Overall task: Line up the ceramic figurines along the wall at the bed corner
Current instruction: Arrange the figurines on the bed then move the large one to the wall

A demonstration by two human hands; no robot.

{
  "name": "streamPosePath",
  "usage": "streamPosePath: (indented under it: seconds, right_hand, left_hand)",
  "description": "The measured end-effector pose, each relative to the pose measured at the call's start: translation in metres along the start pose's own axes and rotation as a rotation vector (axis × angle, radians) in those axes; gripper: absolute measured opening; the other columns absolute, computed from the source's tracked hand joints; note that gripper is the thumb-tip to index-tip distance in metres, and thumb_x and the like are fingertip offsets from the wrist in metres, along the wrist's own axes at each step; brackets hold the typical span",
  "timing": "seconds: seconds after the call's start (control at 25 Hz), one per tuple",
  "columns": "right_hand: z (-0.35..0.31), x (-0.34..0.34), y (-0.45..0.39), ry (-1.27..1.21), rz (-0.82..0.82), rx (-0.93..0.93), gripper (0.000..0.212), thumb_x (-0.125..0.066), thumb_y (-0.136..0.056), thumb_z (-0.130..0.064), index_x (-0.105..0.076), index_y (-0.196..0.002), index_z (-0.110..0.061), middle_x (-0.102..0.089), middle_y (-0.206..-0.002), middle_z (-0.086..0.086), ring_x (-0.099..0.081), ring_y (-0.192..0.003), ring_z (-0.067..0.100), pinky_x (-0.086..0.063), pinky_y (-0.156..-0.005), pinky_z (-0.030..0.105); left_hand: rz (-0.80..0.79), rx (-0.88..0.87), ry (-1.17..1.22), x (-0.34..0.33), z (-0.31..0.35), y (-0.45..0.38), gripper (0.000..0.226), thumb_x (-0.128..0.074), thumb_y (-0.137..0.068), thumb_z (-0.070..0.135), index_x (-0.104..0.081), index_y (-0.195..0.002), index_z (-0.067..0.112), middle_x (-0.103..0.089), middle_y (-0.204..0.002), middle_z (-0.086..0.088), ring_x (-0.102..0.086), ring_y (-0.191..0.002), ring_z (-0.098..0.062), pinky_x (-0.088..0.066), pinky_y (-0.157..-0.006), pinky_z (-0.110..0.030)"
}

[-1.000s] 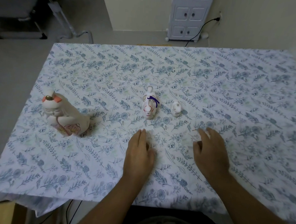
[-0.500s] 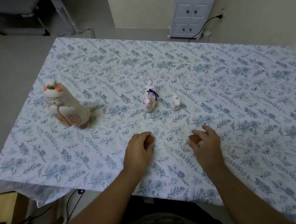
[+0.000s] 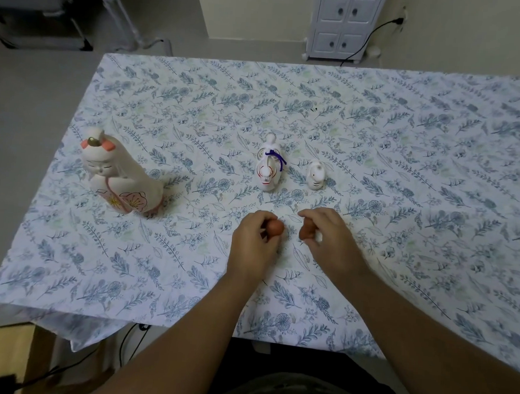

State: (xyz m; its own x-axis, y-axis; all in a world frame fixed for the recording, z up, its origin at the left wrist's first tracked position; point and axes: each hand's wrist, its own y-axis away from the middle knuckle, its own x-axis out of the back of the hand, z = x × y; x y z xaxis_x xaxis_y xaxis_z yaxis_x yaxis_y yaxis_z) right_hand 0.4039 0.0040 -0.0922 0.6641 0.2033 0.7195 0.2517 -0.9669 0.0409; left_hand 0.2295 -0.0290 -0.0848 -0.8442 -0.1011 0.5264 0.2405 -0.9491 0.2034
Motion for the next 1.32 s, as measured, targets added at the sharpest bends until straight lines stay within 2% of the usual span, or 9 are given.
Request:
streamPosePath:
  seconds: [0.16, 0.28, 0.4, 0.48, 0.64, 0.8, 0.88, 1.04, 1.32]
  right_hand:
    - [0.007, -0.007, 0.004, -0.006, -0.105, -0.026, 0.065, -0.073, -0.083, 0.002, -0.052, -0.138, -0.025, -0.061, -0.097, -0.002, -0.056, -0.097, 0.019, -0.052, -0.087, 0.036]
    - [0.006, -0.007, 0.006, -0.072, -0.094, -0.098, 0.057, -0.078, -0.082, -0.007, -0.058, -0.133, -0.021, -0.064, -0.101, 0.001, -0.058, -0.102, 0.02, -0.052, -0.09, 0.037]
    - [0.003, -0.005, 0.002, -0.08, -0.086, -0.122, 0.044, -0.08, -0.08, -0.008, -0.064, -0.121, -0.016, -0.067, -0.096, 0.002, -0.061, -0.096, 0.02, -0.054, -0.088, 0.04]
    - [0.0, -0.004, 0.0, -0.093, -0.1, -0.15, 0.036, -0.081, -0.08, -0.007, -0.065, -0.112, -0.012, -0.068, -0.093, 0.004, -0.063, -0.091, 0.022, -0.056, -0.084, 0.04]
    - [-0.003, -0.003, 0.001, -0.124, -0.108, -0.157, 0.024, -0.082, -0.078, -0.01, -0.062, -0.092, -0.007, -0.067, -0.082, 0.008, -0.064, -0.082, 0.027, -0.055, -0.077, 0.041]
    - [-0.001, -0.005, 0.004, -0.046, -0.126, -0.16, 0.049, -0.083, -0.078, -0.021, -0.061, -0.122, -0.016, -0.063, -0.112, 0.002, -0.057, -0.11, 0.023, -0.05, -0.092, 0.034]
    - [-0.007, -0.002, 0.012, 0.019, -0.059, -0.083, 0.056, -0.08, -0.078, -0.022, -0.059, -0.13, -0.017, -0.058, -0.128, 0.002, -0.051, -0.123, 0.023, -0.047, -0.099, 0.037]
    - [-0.038, 0.002, 0.016, 0.249, 0.04, 0.107, 0.052, -0.066, -0.084, -0.038, -0.06, -0.132, -0.017, -0.061, -0.135, 0.002, -0.052, -0.129, 0.024, -0.044, -0.106, 0.047]
    - [-0.128, -0.056, -0.018, 0.386, -0.053, 0.308, 0.057, -0.053, -0.093, -0.046, -0.053, -0.142, -0.017, -0.05, -0.152, 0.001, -0.036, -0.147, 0.023, -0.028, -0.119, 0.05]
  left_hand:
    - [-0.076, 0.078, 0.025, -0.004, 0.0, -0.003, 0.034, -0.081, -0.079, 0.014, -0.055, -0.098, 0.025, -0.067, -0.094, 0.008, -0.065, -0.084, -0.011, -0.053, -0.07, -0.025]
    - [-0.142, -0.002, -0.061, -0.003, -0.002, -0.007, 0.045, -0.083, -0.077, 0.014, -0.063, -0.116, 0.023, -0.064, -0.103, 0.012, -0.062, -0.096, -0.009, -0.047, -0.08, -0.019]
    - [-0.126, -0.049, -0.122, -0.002, -0.002, -0.008, 0.02, -0.082, -0.077, 0.011, -0.067, -0.087, 0.021, -0.063, -0.083, 0.013, -0.06, -0.082, -0.008, -0.045, -0.071, -0.021]
    - [-0.091, -0.011, -0.122, -0.005, -0.003, -0.008, 0.034, -0.086, -0.076, 0.02, -0.053, -0.072, 0.029, -0.059, -0.079, 0.009, -0.057, -0.079, -0.011, -0.045, -0.067, -0.023]
    - [-0.054, 0.032, -0.112, -0.015, -0.004, -0.005, 0.039, -0.088, -0.073, 0.032, -0.049, -0.076, 0.027, -0.058, -0.082, 0.007, -0.057, -0.078, -0.009, -0.045, -0.066, -0.024]
    - [-0.089, 0.031, -0.12, -0.013, -0.007, -0.004, 0.036, -0.085, -0.071, 0.038, -0.051, -0.08, 0.028, -0.059, -0.084, 0.006, -0.059, -0.078, -0.013, -0.052, -0.068, -0.032]
    - [-0.104, 0.001, -0.16, -0.005, -0.008, -0.001, 0.032, -0.079, -0.072, 0.04, -0.057, -0.094, 0.028, -0.063, -0.094, 0.005, -0.061, -0.088, -0.015, -0.054, -0.074, -0.034]
    - [-0.038, -0.064, -0.296, 0.031, -0.008, 0.015, 0.066, -0.065, -0.084, 0.046, -0.049, -0.141, 0.016, -0.057, -0.139, 0.0, -0.049, -0.13, -0.018, -0.041, -0.106, -0.03]
    - [0.177, -0.071, -0.47, 0.131, -0.04, 0.033, 0.073, -0.044, -0.094, 0.052, -0.035, -0.154, 0.011, -0.037, -0.16, -0.009, -0.028, -0.151, -0.026, -0.024, -0.122, -0.041]
